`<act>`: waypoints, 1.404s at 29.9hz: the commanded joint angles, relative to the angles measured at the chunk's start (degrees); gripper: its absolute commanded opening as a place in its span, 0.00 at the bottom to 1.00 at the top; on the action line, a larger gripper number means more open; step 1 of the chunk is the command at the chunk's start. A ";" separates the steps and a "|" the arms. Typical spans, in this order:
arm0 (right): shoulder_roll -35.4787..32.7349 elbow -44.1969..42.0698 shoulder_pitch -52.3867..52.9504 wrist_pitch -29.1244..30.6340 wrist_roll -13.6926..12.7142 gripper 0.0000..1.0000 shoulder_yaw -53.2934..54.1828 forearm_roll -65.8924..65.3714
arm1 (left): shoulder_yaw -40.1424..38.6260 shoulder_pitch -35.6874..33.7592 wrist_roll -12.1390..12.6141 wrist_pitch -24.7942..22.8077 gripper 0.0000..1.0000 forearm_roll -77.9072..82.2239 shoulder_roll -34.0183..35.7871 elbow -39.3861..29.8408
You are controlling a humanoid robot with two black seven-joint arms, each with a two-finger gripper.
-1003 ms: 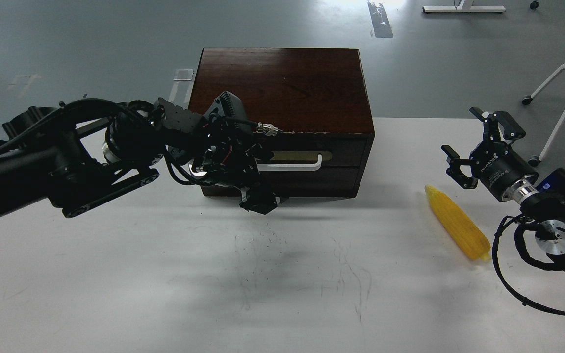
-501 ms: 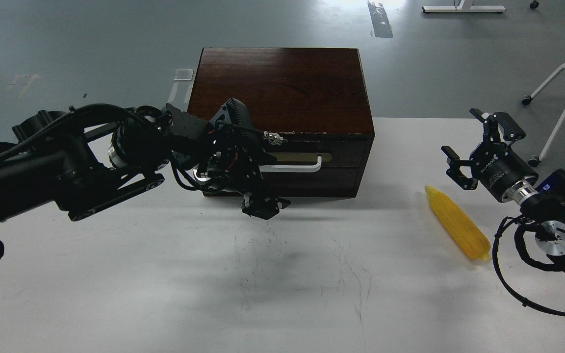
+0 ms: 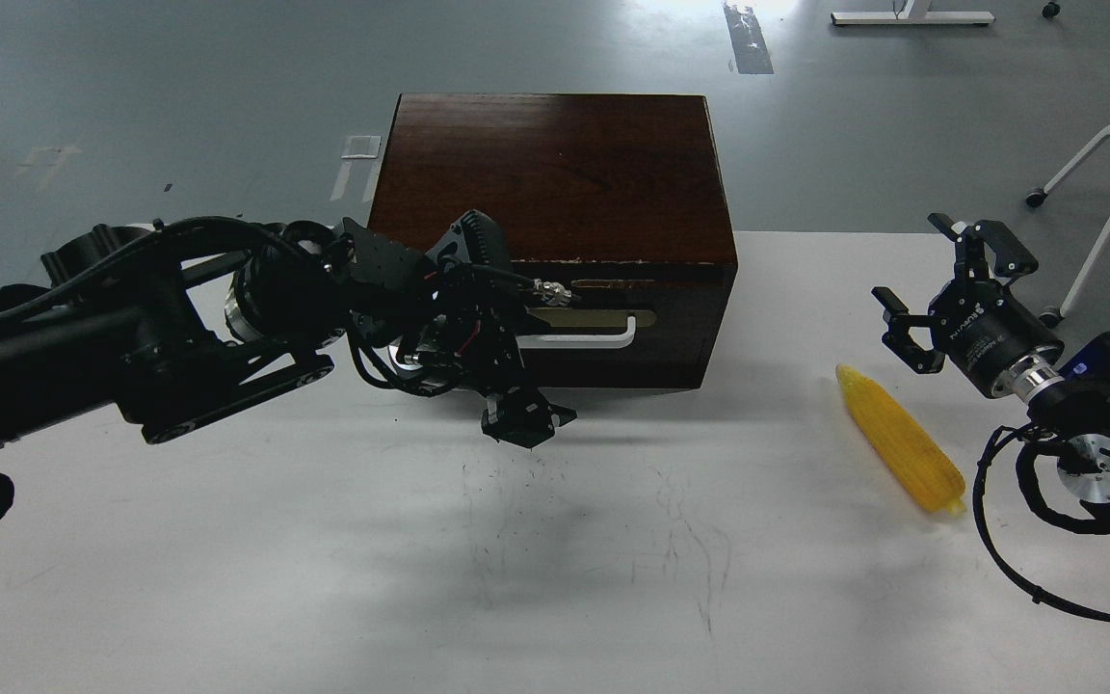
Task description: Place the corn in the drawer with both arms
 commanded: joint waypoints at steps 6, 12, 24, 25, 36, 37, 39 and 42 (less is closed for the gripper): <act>-0.10 0.01 0.00 0.00 0.00 1.00 0.00 0.00 | 0.35 0.41 -0.03 0.01 0.99 -0.03 0.81 -4.04; -0.37 0.09 0.00 0.00 0.00 1.00 0.00 0.00 | 2.02 0.06 -0.03 0.01 0.99 -0.03 3.63 -7.90; -0.28 0.09 0.00 0.00 0.00 1.00 0.09 0.00 | 2.37 0.76 -0.03 0.01 0.99 -0.03 7.93 -13.53; -0.28 0.09 0.00 0.00 0.00 1.00 0.09 0.00 | 2.28 0.67 -0.03 0.01 0.99 -0.03 8.11 -13.53; -0.28 0.18 0.00 0.00 0.00 1.00 0.18 0.00 | 2.28 -1.35 -0.03 0.01 0.99 -0.03 8.11 -12.74; -0.28 0.18 0.00 0.00 0.00 1.00 0.18 0.00 | 2.28 -1.52 -0.03 0.01 0.99 -0.03 8.20 -12.74; -0.19 0.18 0.00 0.00 0.00 1.00 0.18 0.00 | 2.28 -1.53 -0.03 0.01 0.99 -0.03 8.20 -12.74; -0.19 0.18 0.00 0.00 0.00 1.00 0.18 0.00 | 2.28 -1.96 -0.03 0.01 0.99 -0.03 8.55 -12.83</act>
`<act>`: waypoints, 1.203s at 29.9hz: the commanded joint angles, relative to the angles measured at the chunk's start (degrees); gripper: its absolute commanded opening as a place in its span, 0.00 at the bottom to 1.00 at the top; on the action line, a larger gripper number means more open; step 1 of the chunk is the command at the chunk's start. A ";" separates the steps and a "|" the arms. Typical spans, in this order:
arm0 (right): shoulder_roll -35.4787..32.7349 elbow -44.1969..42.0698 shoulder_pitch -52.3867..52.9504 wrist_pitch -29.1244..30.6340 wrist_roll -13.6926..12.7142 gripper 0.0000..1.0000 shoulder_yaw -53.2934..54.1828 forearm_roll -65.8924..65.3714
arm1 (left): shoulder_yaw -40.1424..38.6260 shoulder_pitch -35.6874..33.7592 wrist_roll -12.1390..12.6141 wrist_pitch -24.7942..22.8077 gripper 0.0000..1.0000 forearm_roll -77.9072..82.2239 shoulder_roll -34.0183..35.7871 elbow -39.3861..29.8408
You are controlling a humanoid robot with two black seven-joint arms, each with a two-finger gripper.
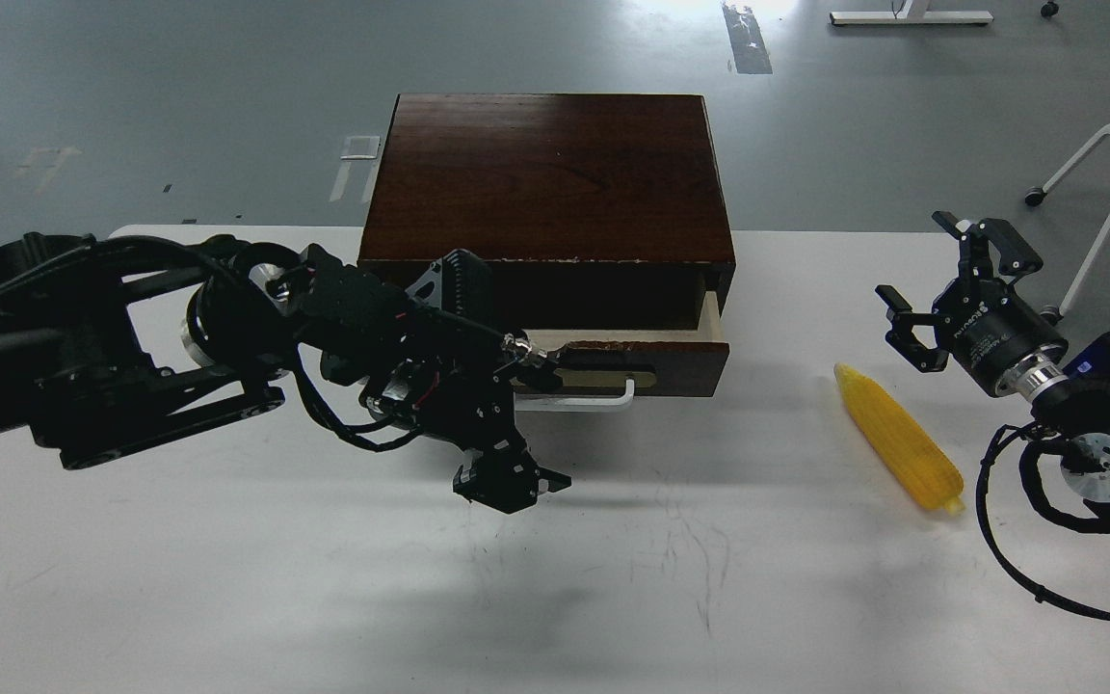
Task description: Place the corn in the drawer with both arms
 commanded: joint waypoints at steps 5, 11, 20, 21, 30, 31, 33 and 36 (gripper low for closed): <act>-0.08 -0.01 0.00 0.00 0.00 1.00 0.00 0.00 | -0.11 -2.23 -0.01 0.00 0.99 0.00 0.73 -0.70; -0.16 0.08 -0.17 0.00 0.00 1.00 0.08 0.00 | -0.90 -5.22 -0.01 0.00 0.99 -2.11 4.06 -3.42; -0.78 0.17 -0.44 0.00 0.00 1.00 0.09 0.00 | -5.63 -8.04 -0.01 0.00 0.99 -29.16 13.03 -3.17; -0.78 0.17 -0.44 0.00 0.00 1.00 0.09 0.00 | -6.17 -7.86 -0.01 0.00 0.99 -34.16 14.00 -1.60; -0.78 0.17 -0.44 0.00 0.00 1.00 -0.09 0.00 | -6.17 -0.49 -0.01 0.00 0.99 -74.87 17.78 7.03; -0.78 0.25 -0.44 0.00 0.00 1.00 -0.09 0.00 | -6.17 1.61 -0.01 0.92 0.99 -81.95 18.22 7.73; -0.78 0.26 -0.35 0.00 0.00 1.00 -0.18 0.00 | -6.17 4.87 -0.01 2.15 0.99 -91.31 18.75 9.40; -2.09 0.78 -0.35 0.00 0.00 1.00 -0.44 -0.09 | -6.17 8.39 -0.01 2.25 0.99 -100.81 18.84 12.30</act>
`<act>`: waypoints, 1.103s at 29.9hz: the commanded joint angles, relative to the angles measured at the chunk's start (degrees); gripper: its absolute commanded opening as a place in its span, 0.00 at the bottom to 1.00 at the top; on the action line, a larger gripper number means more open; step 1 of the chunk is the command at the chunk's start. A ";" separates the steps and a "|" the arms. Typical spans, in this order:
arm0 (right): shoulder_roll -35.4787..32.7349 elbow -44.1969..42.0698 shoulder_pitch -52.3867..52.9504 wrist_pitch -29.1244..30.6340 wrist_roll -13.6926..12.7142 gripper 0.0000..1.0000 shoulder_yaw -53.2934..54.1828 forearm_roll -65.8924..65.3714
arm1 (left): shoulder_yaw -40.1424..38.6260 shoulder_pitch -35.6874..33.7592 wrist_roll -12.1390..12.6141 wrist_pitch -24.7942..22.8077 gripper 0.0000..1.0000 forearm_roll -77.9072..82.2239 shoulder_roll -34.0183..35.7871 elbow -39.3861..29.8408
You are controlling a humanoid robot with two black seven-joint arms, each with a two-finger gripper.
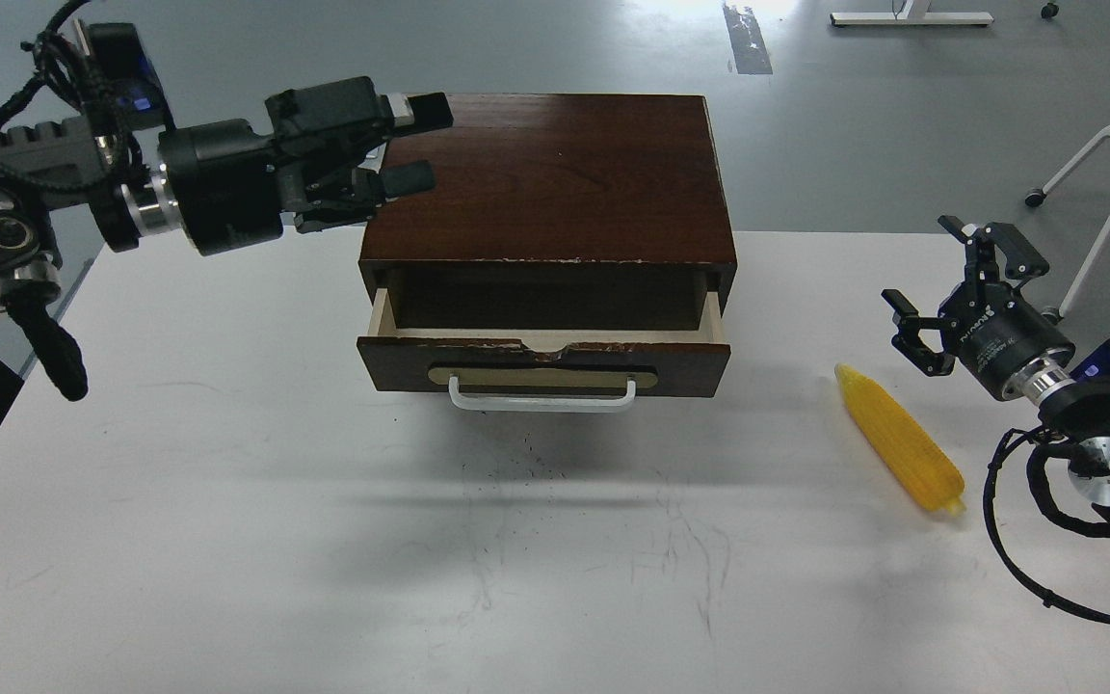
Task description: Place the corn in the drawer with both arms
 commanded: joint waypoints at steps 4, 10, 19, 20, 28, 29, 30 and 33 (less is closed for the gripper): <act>-4.37 2.18 0.25 0.00 0.00 1.00 -0.73 -1.05 | 0.01 7.61 -0.01 -0.08 0.99 -23.19 -0.59 9.46; -9.54 5.16 2.35 0.00 0.00 1.00 -0.90 -17.52 | -0.34 13.42 -0.01 -1.31 0.99 -30.95 -1.82 15.36; -17.91 14.22 9.21 0.00 0.00 1.00 -0.90 -58.85 | -3.94 17.56 -0.01 -1.98 0.99 -32.54 -2.79 17.57; -18.08 14.75 9.39 0.00 0.00 1.00 -0.90 -61.76 | -3.94 17.64 -0.01 -1.98 0.99 -32.54 -2.79 17.57; -18.17 16.77 11.06 -2.59 0.00 1.00 -7.22 -87.88 | -4.03 17.64 -0.01 -1.98 0.99 -32.37 -2.70 17.57; -18.09 16.77 11.93 -3.73 0.00 1.00 -9.84 -89.11 | -4.03 17.64 -0.01 -1.98 0.99 -32.37 -2.70 17.57; -17.91 16.60 12.99 -4.96 0.00 1.00 -12.30 -89.55 | -4.12 17.64 -0.01 -1.98 0.99 -32.37 -2.70 17.57; -17.30 16.07 15.01 -6.82 0.00 1.00 -16.98 -89.73 | -4.03 17.73 -0.01 -1.98 0.99 -32.37 -2.70 17.57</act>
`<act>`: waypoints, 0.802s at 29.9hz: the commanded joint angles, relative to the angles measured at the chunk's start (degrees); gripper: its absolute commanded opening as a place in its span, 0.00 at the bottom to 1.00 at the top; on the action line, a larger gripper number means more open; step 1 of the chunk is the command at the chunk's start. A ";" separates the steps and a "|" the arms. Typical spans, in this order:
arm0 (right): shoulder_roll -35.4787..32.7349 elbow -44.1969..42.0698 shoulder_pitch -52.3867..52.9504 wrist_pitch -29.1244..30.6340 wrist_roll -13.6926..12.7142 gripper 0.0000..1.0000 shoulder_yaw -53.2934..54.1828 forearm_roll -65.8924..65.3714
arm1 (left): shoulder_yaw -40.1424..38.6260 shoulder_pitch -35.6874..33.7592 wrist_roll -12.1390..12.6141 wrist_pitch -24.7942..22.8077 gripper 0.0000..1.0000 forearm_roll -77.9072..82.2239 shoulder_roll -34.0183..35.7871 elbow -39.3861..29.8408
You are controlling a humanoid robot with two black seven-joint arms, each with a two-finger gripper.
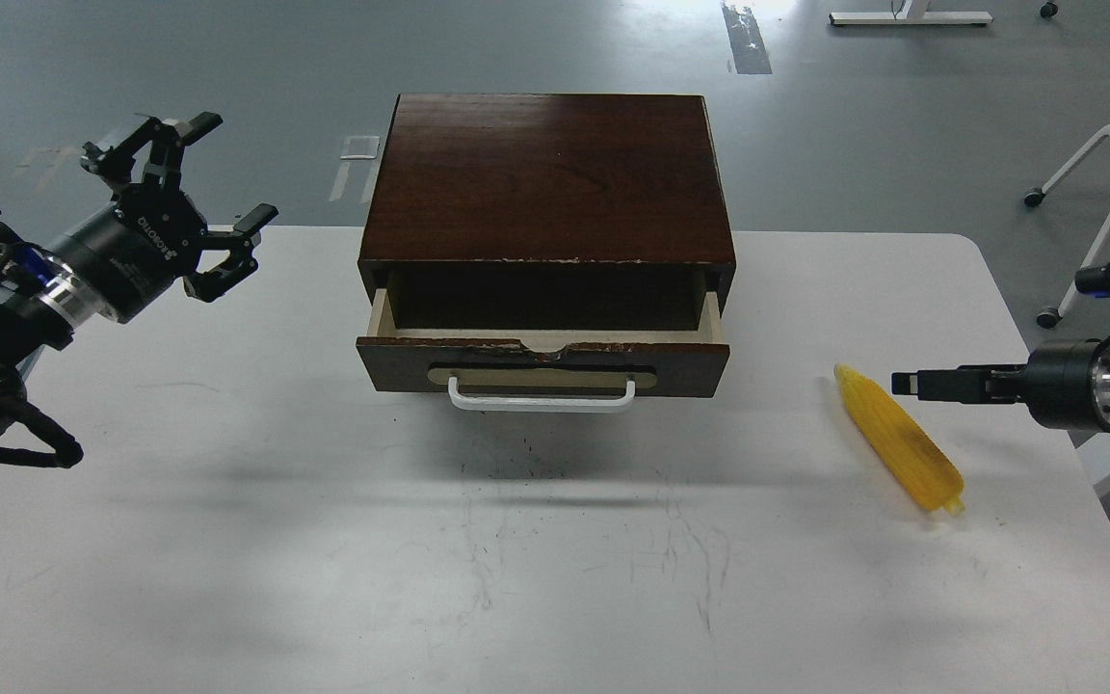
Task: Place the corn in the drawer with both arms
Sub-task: 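Reach the right gripper down to the yellow corn and grasp it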
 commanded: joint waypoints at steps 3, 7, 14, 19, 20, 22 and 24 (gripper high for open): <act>1.85 -1.80 2.79 -2.77 -0.01 0.99 -7.45 -0.59 | -0.07 -0.02 0.01 0.01 0.99 0.09 -0.05 0.00; 3.08 -1.90 2.97 -2.78 -0.01 0.98 -8.69 -0.77 | -0.15 -0.02 0.01 0.01 0.99 0.09 -0.05 0.00; 4.92 -3.39 3.15 -2.78 -0.01 0.94 -10.35 -1.73 | -0.42 -0.02 0.01 0.01 0.99 0.09 -0.49 0.00; 7.21 -6.29 3.23 -2.78 -0.01 0.87 -12.21 -1.73 | -0.42 -0.02 0.01 0.01 0.99 0.18 -0.49 0.00; 7.74 -6.64 3.23 -2.78 -0.01 0.83 -12.56 -1.73 | -0.42 -0.02 0.01 0.01 0.99 0.18 -0.49 0.00; 8.44 -6.73 3.32 -2.78 -0.01 0.65 -12.73 -1.73 | -0.42 -0.02 0.01 0.01 0.99 0.18 -0.49 0.00; 8.71 -6.73 3.32 -2.78 -0.01 0.39 -12.91 -1.73 | -0.42 -0.02 0.01 0.01 0.99 0.18 -0.49 0.00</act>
